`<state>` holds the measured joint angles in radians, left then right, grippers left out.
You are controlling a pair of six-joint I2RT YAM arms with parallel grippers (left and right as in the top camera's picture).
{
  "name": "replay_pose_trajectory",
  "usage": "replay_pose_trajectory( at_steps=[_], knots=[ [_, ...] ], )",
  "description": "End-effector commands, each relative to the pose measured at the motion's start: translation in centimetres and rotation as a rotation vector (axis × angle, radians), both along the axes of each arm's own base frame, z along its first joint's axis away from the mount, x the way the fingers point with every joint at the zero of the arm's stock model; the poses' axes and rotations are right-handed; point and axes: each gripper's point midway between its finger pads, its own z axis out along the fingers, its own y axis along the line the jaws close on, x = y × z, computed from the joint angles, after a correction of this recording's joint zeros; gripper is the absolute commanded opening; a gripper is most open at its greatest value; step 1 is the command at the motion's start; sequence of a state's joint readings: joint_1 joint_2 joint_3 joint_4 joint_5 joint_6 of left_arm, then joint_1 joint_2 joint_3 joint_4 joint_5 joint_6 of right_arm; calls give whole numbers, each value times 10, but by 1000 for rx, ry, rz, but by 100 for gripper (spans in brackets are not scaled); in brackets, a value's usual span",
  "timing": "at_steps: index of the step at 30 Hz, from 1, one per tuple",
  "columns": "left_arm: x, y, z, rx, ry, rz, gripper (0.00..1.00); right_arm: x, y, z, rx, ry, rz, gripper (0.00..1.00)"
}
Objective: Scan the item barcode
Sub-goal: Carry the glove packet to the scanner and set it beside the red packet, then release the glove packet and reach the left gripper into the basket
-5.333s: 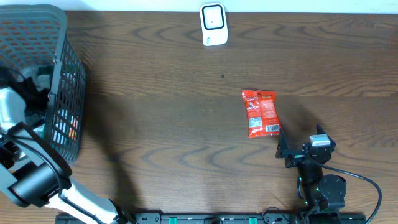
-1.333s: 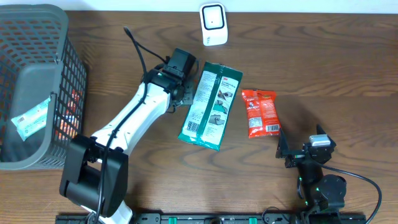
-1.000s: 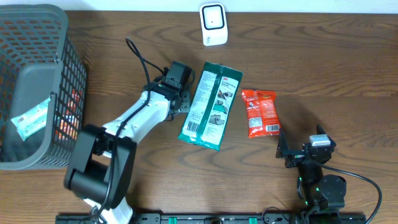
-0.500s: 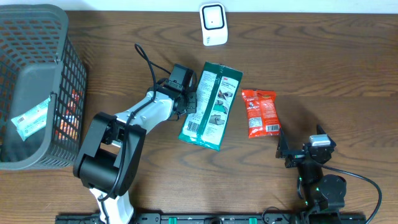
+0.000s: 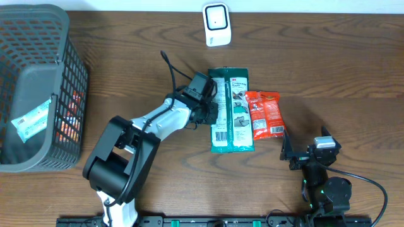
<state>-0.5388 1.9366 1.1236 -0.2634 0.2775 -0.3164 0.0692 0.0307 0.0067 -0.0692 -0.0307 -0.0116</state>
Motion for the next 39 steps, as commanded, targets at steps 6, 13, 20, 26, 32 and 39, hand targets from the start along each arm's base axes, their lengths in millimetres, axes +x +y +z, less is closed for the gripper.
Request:
replay_pose_trajectory(
  at_steps=[6,13,20,26,32,39],
  knots=[
    [-20,-22,-17,9,25,-70,17,0,-2,0,-11,-2,-5,99],
    [-26,-43,-13,-15,-11,-117,21,0,-2,0,-11,-2,-5,99],
    [-13,-44,-2,-33,-42,-104,25,0,-2,0,-11,-2,-5,99],
    [13,-32,53,-87,-143,-49,27,0,-2,0,-11,-2,-5,99],
    [37,20,161,-126,-244,73,48,0,-2,0,-11,-2,-5,99],
    [57,162,327,-123,-481,381,67,0,-2,0,-11,-2,-5,99]
  ],
)
